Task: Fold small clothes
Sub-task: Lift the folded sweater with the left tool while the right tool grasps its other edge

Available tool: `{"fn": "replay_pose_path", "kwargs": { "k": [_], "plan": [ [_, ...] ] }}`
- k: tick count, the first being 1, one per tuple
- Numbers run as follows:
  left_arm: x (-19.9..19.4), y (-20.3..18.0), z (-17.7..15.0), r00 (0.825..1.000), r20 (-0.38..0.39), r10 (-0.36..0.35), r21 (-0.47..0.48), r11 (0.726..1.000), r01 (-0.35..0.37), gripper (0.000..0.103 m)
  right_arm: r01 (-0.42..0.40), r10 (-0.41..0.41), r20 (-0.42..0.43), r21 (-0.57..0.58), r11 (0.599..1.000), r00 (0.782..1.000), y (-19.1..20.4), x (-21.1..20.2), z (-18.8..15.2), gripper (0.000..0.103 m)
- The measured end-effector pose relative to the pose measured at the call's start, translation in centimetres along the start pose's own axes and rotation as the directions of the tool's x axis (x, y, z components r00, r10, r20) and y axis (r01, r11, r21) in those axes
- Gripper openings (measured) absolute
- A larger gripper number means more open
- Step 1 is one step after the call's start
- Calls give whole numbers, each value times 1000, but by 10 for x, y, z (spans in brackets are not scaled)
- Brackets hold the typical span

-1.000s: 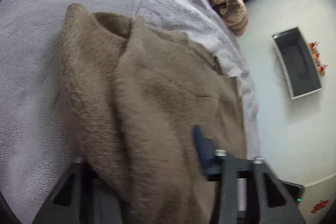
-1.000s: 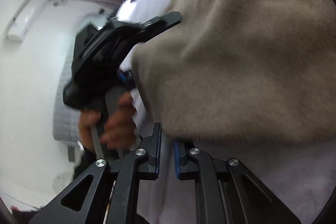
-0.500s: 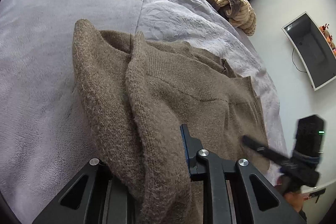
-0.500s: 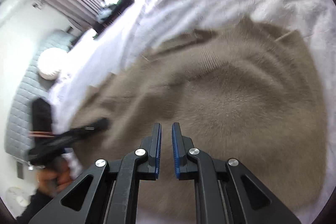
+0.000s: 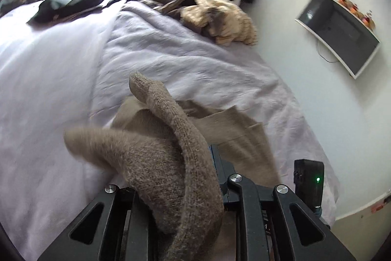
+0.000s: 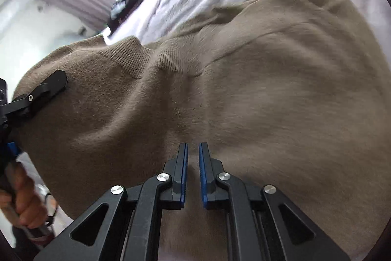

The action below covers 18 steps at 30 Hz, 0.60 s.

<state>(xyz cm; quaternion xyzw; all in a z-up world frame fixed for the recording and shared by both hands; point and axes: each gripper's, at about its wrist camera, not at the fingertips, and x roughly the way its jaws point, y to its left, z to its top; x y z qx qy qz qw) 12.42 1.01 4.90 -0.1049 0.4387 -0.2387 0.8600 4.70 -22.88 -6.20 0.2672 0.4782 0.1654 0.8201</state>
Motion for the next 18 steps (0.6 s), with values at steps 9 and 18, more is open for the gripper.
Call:
{"fn": "replay_pose_path", "kwargs": {
  "k": [9, 18],
  "plan": [
    [95, -131, 1, 992, -125, -27, 197, 979, 51, 22, -83, 64, 110, 179, 980, 992, -101, -78, -18, 14],
    [141, -161, -24, 980, -196, 20, 256, 966, 32, 65, -231, 194, 148, 302, 925, 970, -149, -85, -47, 12]
  ]
}}
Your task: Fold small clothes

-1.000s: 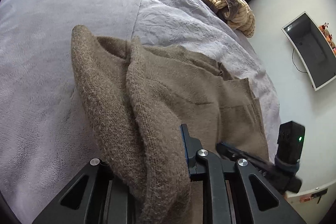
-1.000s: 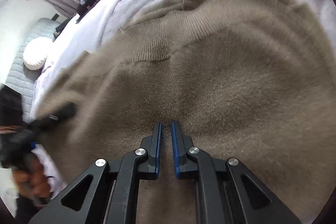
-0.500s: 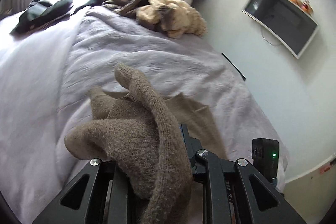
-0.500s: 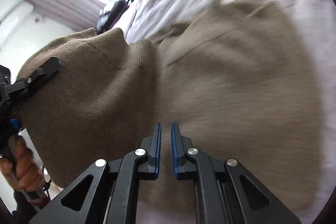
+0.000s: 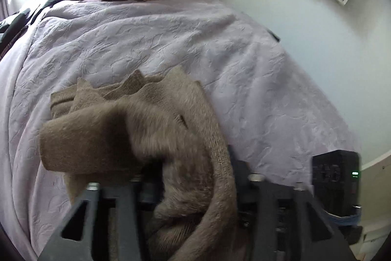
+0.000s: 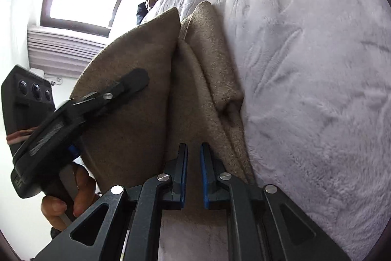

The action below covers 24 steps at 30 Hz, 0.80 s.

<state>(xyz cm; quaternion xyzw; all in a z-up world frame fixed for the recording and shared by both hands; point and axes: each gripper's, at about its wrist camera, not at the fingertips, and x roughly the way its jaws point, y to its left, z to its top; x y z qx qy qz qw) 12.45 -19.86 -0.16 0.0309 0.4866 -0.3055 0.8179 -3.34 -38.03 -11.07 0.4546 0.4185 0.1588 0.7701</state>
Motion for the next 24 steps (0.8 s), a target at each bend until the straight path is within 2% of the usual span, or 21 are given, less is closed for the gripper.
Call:
{"fn": "replay_pose_path", "kwargs": {
  "k": [3, 4, 5, 6, 8, 9, 12, 15, 17, 19, 20, 22, 24],
  "plan": [
    [-25, -2, 2, 998, 68, -12, 16, 1000, 11, 77, -35, 34, 13, 33, 999, 999, -6, 1, 1, 15],
    [-33, -2, 2, 996, 83, -15, 25, 1000, 13, 77, -56, 55, 23, 51, 997, 998, -8, 1, 1, 18],
    [-43, -1, 1, 994, 106, -12, 32, 999, 8, 77, -92, 89, 40, 75, 993, 995, -12, -1, 3, 27],
    [-50, 3, 0, 992, 126, -2, 32, 999, -2, 77, -135, 130, 58, 96, 986, 990, -15, -4, 3, 45],
    [-64, 16, -1, 986, 168, 1, 17, 1000, -4, 77, -235, 225, 92, 126, 964, 970, -19, -11, 5, 66],
    [-71, 27, -3, 983, 185, -4, -4, 1000, 4, 77, -260, 248, 101, 135, 956, 963, -20, -13, 6, 71],
    [-82, 59, -9, 981, 194, 9, -63, 998, 4, 77, -302, 289, 105, 146, 942, 952, -22, -17, 15, 73],
    [-76, 94, -17, 985, 153, 82, -136, 989, -61, 77, -332, 319, 98, 159, 930, 943, -20, -19, 24, 74],
    [-65, 121, -24, 989, 115, 97, -203, 976, -72, 77, -360, 352, 77, 158, 919, 933, -17, -18, 33, 78],
    [-46, 144, -33, 995, 35, 93, -270, 960, -80, 77, -351, 348, 44, 151, 924, 936, -14, -15, 42, 81],
    [-35, 154, -37, 997, -5, 72, -298, 952, -71, 77, -317, 316, 29, 141, 938, 948, -12, -14, 46, 81],
    [-24, 156, -41, 999, -23, 32, -317, 948, -38, 77, -297, 299, 5, 125, 947, 954, -10, -15, 43, 81],
    [-17, 145, -34, 1000, -12, 4, -298, 955, -8, 77, -302, 306, -8, 127, 945, 952, -11, -13, 41, 81]
  ]
}}
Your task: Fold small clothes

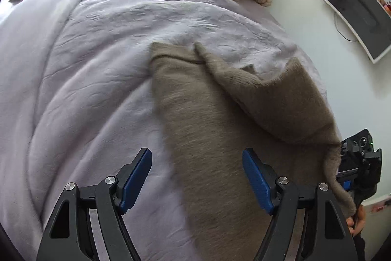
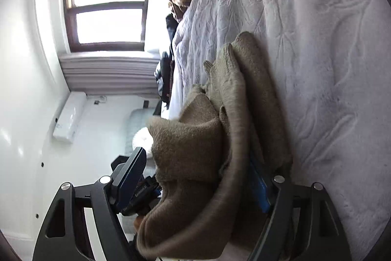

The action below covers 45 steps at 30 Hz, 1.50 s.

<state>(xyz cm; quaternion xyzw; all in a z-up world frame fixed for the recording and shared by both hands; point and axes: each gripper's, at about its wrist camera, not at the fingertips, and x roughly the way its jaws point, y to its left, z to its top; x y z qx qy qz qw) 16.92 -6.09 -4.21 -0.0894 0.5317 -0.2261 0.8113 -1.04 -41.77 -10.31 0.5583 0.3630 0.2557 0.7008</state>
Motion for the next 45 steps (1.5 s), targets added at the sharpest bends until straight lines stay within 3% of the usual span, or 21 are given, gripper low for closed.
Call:
{"fn": "replay_pose_path", "kwargs": {
  "k": [6, 9, 13, 17, 19, 21, 23, 24, 26, 28, 30, 32, 33, 37, 40, 41, 42, 43, 45],
  "plan": [
    [33, -68, 46, 998, 55, 17, 95, 995, -22, 77, -33, 33, 7, 26, 999, 999, -6, -3, 8, 81],
    [25, -86, 64, 995, 103, -6, 87, 996, -3, 77, -9, 9, -7, -13, 1000, 1000, 3, -2, 17, 82],
    [16, -64, 60, 993, 77, 85, 105, 990, -93, 77, 76, -80, -40, -103, 992, 996, 17, 11, 32, 82],
    [16, -7, 38, 987, -4, 159, 13, 987, -159, 77, 194, -205, -39, -186, 963, 978, 28, 32, 47, 78],
    [20, 22, 26, 993, -58, 105, -74, 991, -109, 77, 254, -269, -40, -225, 941, 962, 34, 41, 48, 67],
    [24, 39, 18, 997, -80, -1, -163, 987, -11, 77, 317, -339, -38, -264, 911, 940, 39, 51, 48, 42],
    [32, 42, 13, 989, -108, -100, -209, 975, 76, 77, 388, -413, -37, -282, 878, 910, 43, 61, 49, 25],
    [38, 40, 12, 978, -131, -163, -220, 967, 131, 77, 404, -432, -39, -287, 869, 901, 45, 64, 49, 24],
    [43, 27, 8, 966, -135, -220, -186, 963, 194, 73, 392, -420, -47, -282, 876, 906, 49, 66, 49, 22],
    [36, 16, 7, 972, -109, -207, -124, 973, 193, 57, 332, -358, -61, -259, 907, 932, 58, 66, 50, 21],
    [30, 25, 7, 963, -94, -252, -142, 961, 237, 44, 260, -287, -78, -253, 932, 955, 70, 67, 51, 20],
    [27, 42, 5, 952, -81, -296, -179, 944, 279, 41, 218, -250, -89, -271, 937, 964, 76, 70, 49, 20],
    [26, 47, 4, 954, -75, -289, -174, 946, 273, 41, 220, -254, -89, -285, 933, 963, 76, 72, 48, 20],
    [20, 51, 3, 971, -57, -234, -125, 966, 226, 41, 364, -381, -64, -190, 912, 922, 35, 75, 58, 21],
    [3, 48, 4, 986, -33, -163, -82, 984, 160, 41, 337, -343, -36, -116, 934, 939, 22, 52, 51, 38],
    [-7, 43, 3, 994, -13, -106, -37, 994, 106, 41, 357, -361, -13, -123, 926, 933, 27, 42, 45, 55],
    [-15, 42, 1, 998, 1, -64, -8, 998, 64, 44, 370, -372, 9, -138, 919, 928, 34, 33, 39, 66],
    [-24, 40, -2, 1000, 12, -29, 14, 999, 29, 49, 366, -366, 29, -153, 918, 930, 40, 23, 31, 66],
    [-42, 41, -10, 999, 50, -2, 23, 1000, 1, 79, 327, -322, 57, -164, 931, 945, 52, 2, 10, 66]
  ]
}}
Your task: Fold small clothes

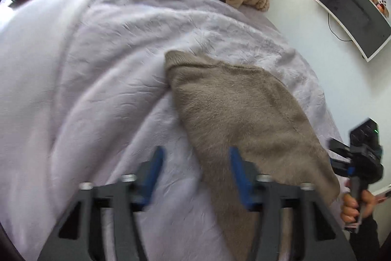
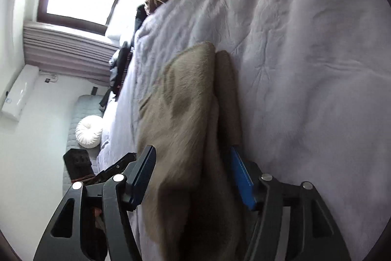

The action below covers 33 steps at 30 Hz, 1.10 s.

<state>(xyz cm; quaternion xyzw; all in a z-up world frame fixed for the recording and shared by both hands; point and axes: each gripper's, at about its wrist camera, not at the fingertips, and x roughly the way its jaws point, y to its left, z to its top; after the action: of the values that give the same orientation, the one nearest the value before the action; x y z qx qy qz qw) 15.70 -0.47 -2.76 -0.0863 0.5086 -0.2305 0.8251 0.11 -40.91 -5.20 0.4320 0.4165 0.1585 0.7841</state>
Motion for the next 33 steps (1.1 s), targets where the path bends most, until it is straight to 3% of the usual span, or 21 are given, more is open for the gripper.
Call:
{"fn": "replay_pose_path", "kwargs": {
  "k": [3, 8, 12, 18, 19, 20, 21, 22, 24, 27, 30, 31, 33],
  "plan": [
    [-26, -1, -15, 998, 59, 15, 15, 1000, -16, 83, -61, 60, 49, 10, 998, 997, 3, -31, -36, 66],
    [-44, 0, -45, 998, 55, -7, 0, 1000, 7, 83, -109, 106, 78, 37, 993, 991, 10, -50, -97, 66],
    [-44, -4, -68, 999, 30, -21, -16, 1000, 22, 83, -138, 139, -6, 90, 986, 990, 13, -8, -122, 67],
    [-66, 3, -101, 999, 38, -20, -64, 998, 22, 83, -151, 160, -89, 102, 983, 983, 43, 72, -120, 64],
    [-71, 6, -107, 999, 40, -10, -65, 998, 13, 83, -148, 160, -108, 113, 983, 981, 45, 79, -125, 62],
    [-74, 9, -110, 999, 41, -2, -66, 998, 4, 83, -147, 162, -120, 122, 982, 979, 47, 87, -128, 45],
    [-78, 12, -114, 999, 45, 8, -68, 998, -5, 83, -138, 154, -129, 125, 982, 980, 49, 93, -129, 16],
    [-82, 15, -116, 999, 49, 18, -70, 997, -15, 83, -128, 144, -128, 121, 984, 981, 56, 98, -128, 8],
    [-91, 20, -118, 997, 66, 36, -72, 997, -31, 83, -158, 168, -106, 93, 983, 980, 71, 99, -123, 8],
    [-97, 26, -119, 995, 86, 55, -70, 996, -49, 83, -138, 141, -108, 35, 990, 984, 83, 104, -127, 8],
    [-89, 29, -120, 995, 66, 72, -88, 994, -66, 83, -34, 59, -207, 120, 992, 977, 57, 130, -140, 12],
    [-86, 29, -121, 995, 59, 76, -97, 993, -70, 83, -44, 84, -242, 168, 985, 967, 49, 132, -145, 12],
    [-80, 25, -120, 996, 50, 74, -92, 993, -69, 83, -54, 95, -272, 153, 987, 958, 53, 123, -149, 17]
  ]
}}
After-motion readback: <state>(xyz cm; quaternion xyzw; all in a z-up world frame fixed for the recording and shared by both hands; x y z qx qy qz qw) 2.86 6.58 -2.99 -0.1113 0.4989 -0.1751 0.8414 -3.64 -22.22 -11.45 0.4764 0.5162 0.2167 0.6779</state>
